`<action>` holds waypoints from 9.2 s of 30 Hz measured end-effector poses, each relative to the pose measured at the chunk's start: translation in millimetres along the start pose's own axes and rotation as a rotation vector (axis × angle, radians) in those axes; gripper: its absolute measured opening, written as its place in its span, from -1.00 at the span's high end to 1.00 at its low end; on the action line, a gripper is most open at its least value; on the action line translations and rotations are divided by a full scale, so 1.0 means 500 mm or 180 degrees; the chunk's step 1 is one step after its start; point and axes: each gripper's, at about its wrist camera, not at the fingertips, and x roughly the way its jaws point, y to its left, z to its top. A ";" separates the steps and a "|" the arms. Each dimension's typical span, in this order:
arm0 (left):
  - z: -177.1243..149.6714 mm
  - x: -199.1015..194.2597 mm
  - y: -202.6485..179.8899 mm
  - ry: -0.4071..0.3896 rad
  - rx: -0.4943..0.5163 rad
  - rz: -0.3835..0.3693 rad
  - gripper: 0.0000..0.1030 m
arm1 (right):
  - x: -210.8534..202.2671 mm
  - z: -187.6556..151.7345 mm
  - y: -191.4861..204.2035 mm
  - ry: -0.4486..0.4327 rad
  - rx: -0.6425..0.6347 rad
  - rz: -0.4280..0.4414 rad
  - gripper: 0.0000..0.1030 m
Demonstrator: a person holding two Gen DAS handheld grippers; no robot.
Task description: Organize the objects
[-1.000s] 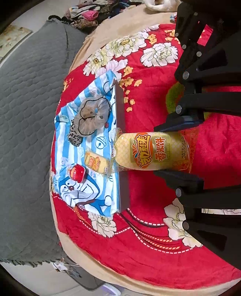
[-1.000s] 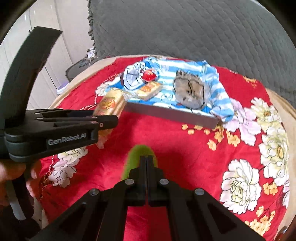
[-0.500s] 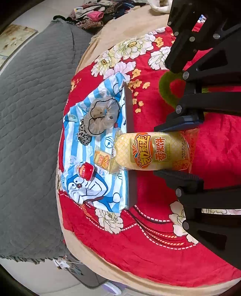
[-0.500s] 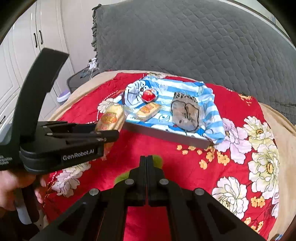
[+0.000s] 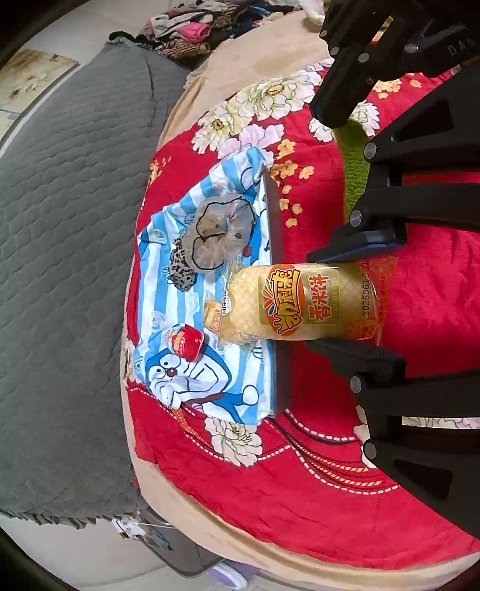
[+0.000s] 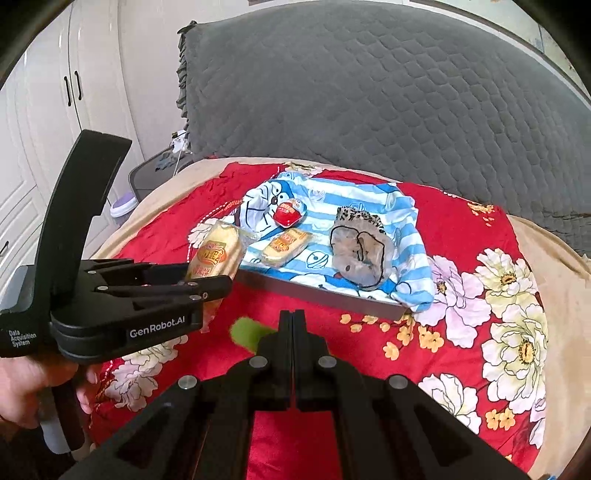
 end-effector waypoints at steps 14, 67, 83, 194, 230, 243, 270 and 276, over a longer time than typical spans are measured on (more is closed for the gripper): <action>0.048 0.018 0.001 -0.0005 0.0013 0.0016 0.23 | 0.008 0.055 -0.044 -0.0074 0.0081 -0.0061 0.99; 0.193 0.069 0.027 -0.0149 0.0073 0.0173 0.23 | 0.099 0.217 -0.078 -0.0210 -0.0034 -0.0112 0.99; 0.233 0.188 0.027 -0.0023 0.0102 0.0170 0.23 | 0.219 0.264 -0.081 -0.0134 -0.0058 -0.0009 1.00; 0.145 0.230 0.077 0.0123 -0.0218 0.0371 -0.85 | 0.280 0.155 -0.158 0.0129 0.0273 -0.0493 -0.96; 0.084 0.030 0.061 -0.0287 -0.0259 0.0435 -1.00 | 0.087 0.133 -0.087 -0.0202 0.0268 -0.0455 -0.98; 0.024 -0.072 0.036 -0.0462 -0.0177 0.0484 -1.00 | -0.007 0.089 -0.040 -0.0355 0.0255 -0.0497 -0.98; -0.109 -0.210 0.023 -0.0688 -0.0235 0.0525 -1.00 | -0.132 -0.029 0.005 -0.0577 0.0261 -0.0590 -0.98; -0.138 -0.193 0.028 -0.0660 -0.0210 0.0577 -1.00 | -0.126 -0.060 -0.001 -0.0603 0.0328 -0.0582 -0.98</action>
